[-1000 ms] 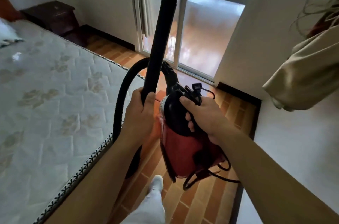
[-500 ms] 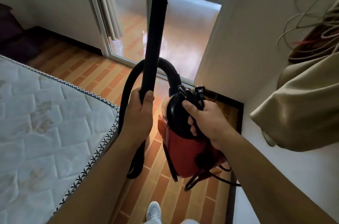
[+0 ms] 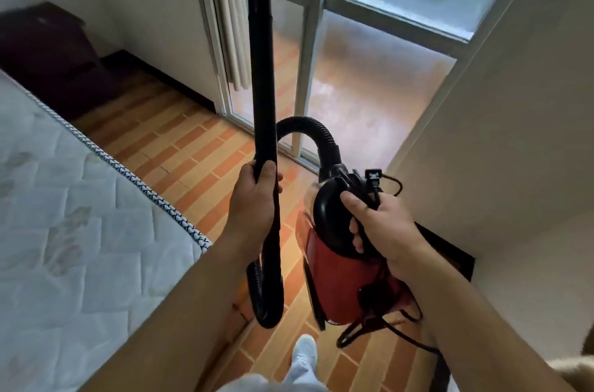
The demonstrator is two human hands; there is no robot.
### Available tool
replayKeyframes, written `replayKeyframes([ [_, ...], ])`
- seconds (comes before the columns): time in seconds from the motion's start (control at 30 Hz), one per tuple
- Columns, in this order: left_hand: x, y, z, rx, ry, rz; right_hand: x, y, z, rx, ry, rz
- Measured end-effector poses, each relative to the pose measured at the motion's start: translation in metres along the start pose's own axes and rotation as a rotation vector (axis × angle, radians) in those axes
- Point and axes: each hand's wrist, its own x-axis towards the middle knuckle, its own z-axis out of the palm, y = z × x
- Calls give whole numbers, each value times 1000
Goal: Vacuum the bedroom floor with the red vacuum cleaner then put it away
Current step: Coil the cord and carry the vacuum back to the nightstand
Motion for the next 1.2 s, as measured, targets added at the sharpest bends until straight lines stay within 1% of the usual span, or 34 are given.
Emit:
replayKeyframes([
  [0.2,82,16,22,-60,50,-29,106,-51,-2,-64,-94,-31],
  [0.4,177,25,35,-67,109,-28,211,-96,23,-103,-143,-58],
  [0.63,304,32,19,-236,186,-93,331,-147,77,-137,-201,-60],
  [0.7,337,41,13,-260,201,-92,360,-166,93,-135,-244,-71],
  [0.9,418,62,-8,-242,248,-74,437,-214,142,-176,-330,-112],
  [1.03,474,68,-27,-253,286,-78,494,-236,182,-181,-397,-106],
  [1.2,546,77,-51,-283,366,-90,569,-256,235,-166,-537,-102],
])
